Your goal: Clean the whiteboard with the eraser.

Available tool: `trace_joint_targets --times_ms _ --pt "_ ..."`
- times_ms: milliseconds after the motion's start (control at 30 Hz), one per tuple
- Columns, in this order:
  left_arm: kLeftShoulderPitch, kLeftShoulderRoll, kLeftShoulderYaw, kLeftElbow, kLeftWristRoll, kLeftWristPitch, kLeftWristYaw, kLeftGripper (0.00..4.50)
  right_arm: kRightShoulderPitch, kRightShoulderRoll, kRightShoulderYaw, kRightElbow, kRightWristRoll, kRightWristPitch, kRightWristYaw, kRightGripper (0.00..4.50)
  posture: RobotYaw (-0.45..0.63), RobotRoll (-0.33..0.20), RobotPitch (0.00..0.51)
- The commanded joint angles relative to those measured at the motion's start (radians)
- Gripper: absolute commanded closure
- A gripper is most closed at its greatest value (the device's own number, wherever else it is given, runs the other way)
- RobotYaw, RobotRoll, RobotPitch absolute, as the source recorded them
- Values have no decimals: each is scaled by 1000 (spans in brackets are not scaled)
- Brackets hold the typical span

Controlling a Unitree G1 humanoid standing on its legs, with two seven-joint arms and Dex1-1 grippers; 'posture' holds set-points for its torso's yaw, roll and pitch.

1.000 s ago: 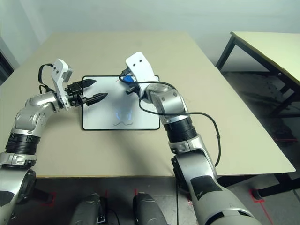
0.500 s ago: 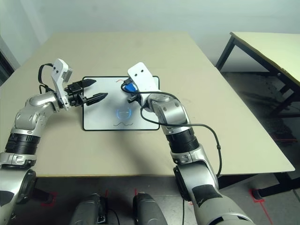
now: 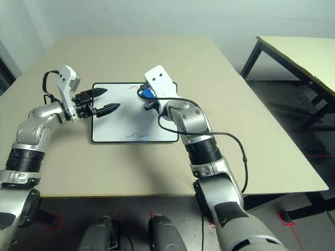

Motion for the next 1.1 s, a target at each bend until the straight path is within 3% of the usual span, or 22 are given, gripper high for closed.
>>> trace_joint_targets --times_ms 33,467,1100 --pt "1 3 -3 0 -6 7 2 0 -27 30 24 28 -7 4 3 3933 -60 0 57" --pt "1 3 0 0 -8 2 9 0 -47 93 45 41 -16 -18 11 3933 -50 0 46" --pt "-28 0 -6 38 -3 -14 -4 0 -7 -8 -28 24 -29 4 -13 3933 -76 0 43"
